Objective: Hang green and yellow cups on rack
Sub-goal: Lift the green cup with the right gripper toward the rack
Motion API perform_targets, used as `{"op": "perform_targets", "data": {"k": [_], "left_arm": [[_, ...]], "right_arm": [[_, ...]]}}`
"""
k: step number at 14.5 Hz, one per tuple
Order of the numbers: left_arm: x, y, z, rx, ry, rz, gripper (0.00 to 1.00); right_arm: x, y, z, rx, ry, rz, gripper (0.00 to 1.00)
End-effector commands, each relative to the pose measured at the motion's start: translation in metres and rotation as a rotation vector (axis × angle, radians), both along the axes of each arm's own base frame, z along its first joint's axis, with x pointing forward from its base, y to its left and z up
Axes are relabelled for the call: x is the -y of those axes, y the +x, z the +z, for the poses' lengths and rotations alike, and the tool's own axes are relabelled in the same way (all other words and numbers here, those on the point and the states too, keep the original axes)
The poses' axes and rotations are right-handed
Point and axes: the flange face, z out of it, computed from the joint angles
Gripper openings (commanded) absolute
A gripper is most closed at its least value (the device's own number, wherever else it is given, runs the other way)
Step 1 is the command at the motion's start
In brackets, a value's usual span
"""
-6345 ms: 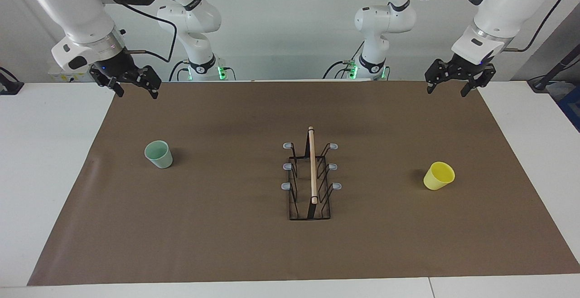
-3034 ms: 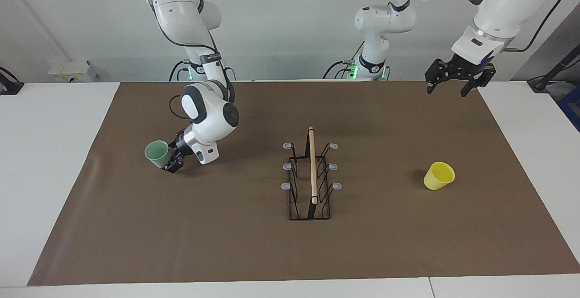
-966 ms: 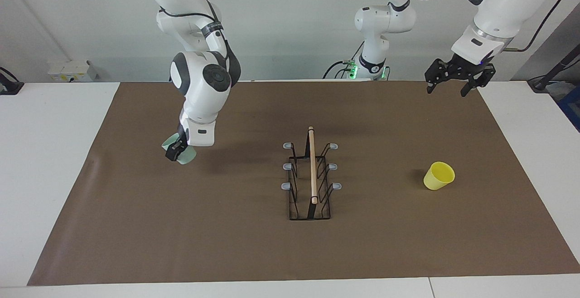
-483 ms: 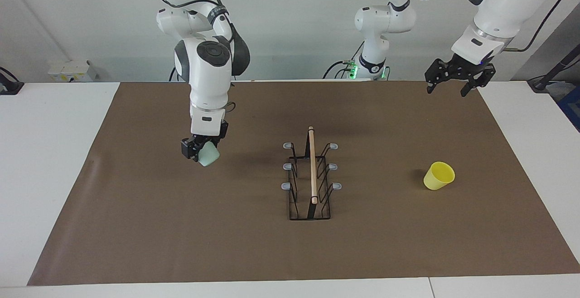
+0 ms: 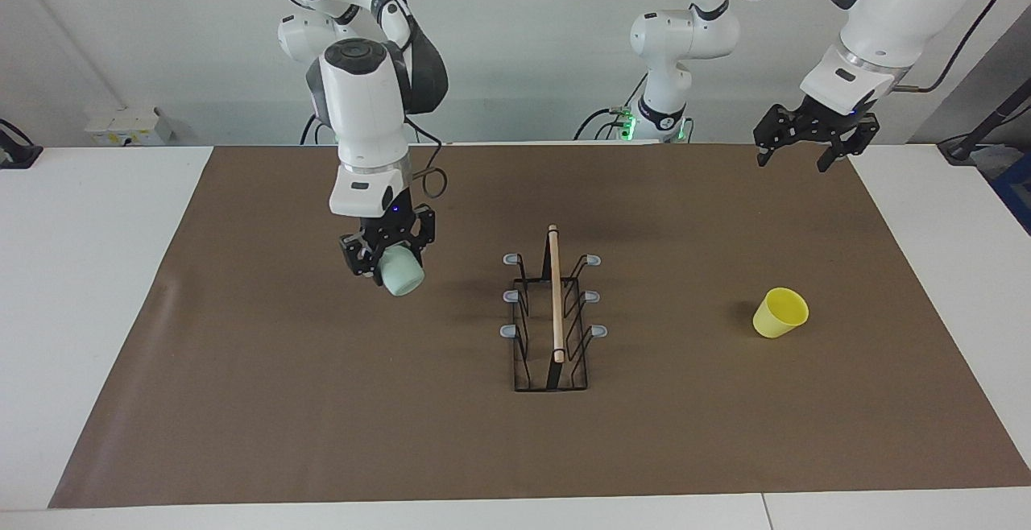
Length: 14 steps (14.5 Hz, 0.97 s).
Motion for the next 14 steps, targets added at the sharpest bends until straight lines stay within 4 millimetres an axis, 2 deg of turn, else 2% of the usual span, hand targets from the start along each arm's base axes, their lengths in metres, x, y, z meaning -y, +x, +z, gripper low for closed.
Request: {"op": "perform_targets", "data": {"k": [1, 2, 5, 9, 10, 12, 14], "left_arm": [[-0.007, -0.004, 0.004, 0.013, 0.008, 0.022, 1.0], [-0.01, -0.003, 0.004, 0.014, 0.002, 0.03, 1.0], [-0.029, 0.012, -0.003, 0.011, -0.002, 0.071, 1.0], [-0.081, 0.058, -0.027, -0.017, -0.051, 0.174, 1.0], [-0.094, 0.068, -0.035, -0.023, -0.053, 0.212, 1.0], [-0.106, 0.082, -0.053, -0.039, -0.049, 0.347, 1.0], [-0.122, 0.095, -0.068, -0.064, -0.118, 0.516, 1.0]], "right_arm": [[-0.004, -0.014, 0.023, 0.033, 0.11, -0.038, 0.0], [-0.013, -0.019, 0.03, 0.051, 0.155, -0.045, 0.0], [-0.028, -0.026, 0.026, 0.118, 0.308, -0.088, 0.0], [-0.049, -0.03, 0.032, 0.226, 0.48, -0.145, 0.0], [-0.055, -0.032, 0.033, 0.256, 0.532, -0.172, 0.0], [-0.062, -0.039, 0.03, 0.301, 0.631, -0.236, 0.0], [-0.07, -0.047, 0.03, 0.341, 0.712, -0.296, 0.0]]}}
